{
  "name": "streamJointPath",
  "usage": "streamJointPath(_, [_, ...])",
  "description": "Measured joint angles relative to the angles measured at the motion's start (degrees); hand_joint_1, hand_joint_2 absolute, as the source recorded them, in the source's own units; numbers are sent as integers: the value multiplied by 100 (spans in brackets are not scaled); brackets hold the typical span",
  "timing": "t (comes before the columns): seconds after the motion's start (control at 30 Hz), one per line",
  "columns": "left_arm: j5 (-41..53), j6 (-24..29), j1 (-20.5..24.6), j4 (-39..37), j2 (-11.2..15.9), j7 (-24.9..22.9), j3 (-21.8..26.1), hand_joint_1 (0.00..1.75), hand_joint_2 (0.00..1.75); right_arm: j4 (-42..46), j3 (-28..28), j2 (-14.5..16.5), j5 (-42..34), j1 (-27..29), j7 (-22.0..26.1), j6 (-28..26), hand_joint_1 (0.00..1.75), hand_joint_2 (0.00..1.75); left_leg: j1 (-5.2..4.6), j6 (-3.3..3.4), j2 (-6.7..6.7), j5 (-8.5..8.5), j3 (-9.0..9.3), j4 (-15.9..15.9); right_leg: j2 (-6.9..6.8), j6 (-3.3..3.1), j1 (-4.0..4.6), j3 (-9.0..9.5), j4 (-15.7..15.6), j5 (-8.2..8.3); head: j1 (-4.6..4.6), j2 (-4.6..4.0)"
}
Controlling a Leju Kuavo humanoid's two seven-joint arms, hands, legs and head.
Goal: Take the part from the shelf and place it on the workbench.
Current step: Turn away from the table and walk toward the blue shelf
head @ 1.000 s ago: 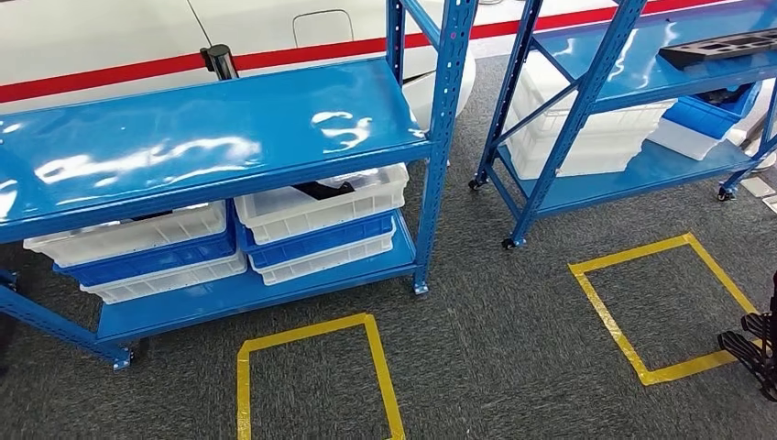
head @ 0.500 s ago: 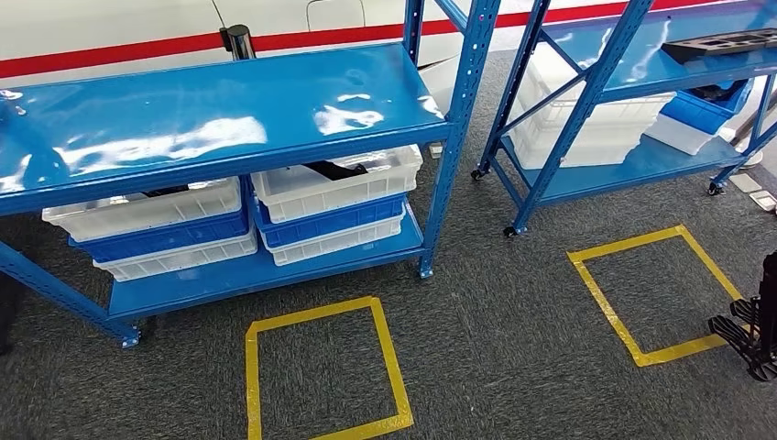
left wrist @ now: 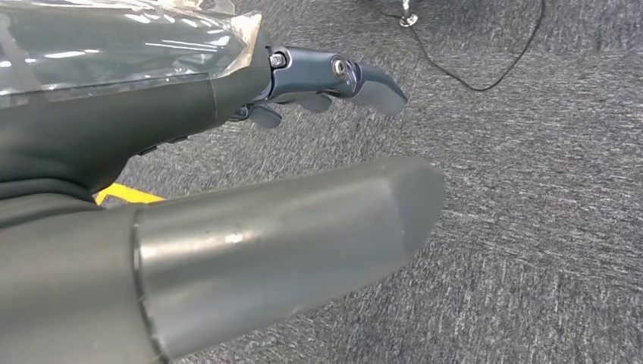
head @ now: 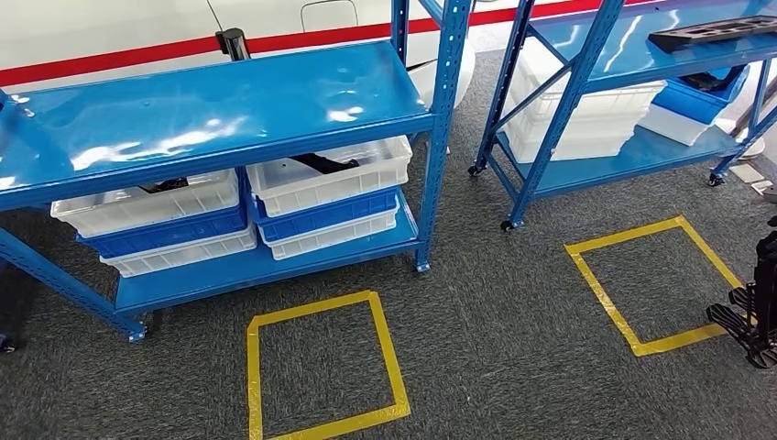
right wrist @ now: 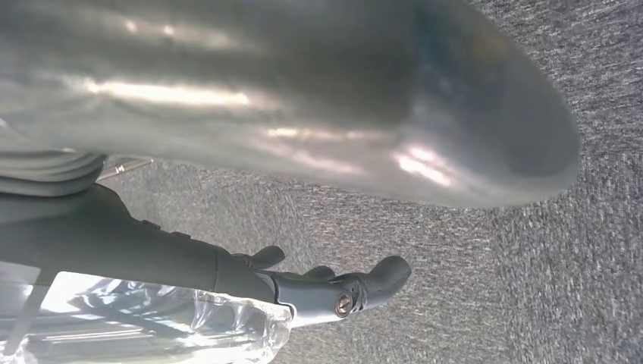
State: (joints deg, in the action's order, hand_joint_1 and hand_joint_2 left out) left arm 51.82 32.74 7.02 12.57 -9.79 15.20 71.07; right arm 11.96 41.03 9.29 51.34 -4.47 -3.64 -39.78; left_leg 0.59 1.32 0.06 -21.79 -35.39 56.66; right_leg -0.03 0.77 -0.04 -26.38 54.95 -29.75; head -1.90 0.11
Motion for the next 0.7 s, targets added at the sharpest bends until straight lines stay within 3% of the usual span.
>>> streamJointPath(0.53, [20,-1,1,0,6,43,8,0,0,0,4,2,37,-6,-69,1,0,0,-9,-23,-13,16,-48,-13,-2,-17,17,-67,11,11,0,0])
streamJointPath(0.7, [8,-1,2,0,14,43,8,0,0,0,4,8,109,-6,-86,6,0,0,-33,54,-19,-29,-77,40,-3,28,-52,-53,3,12,1,0])
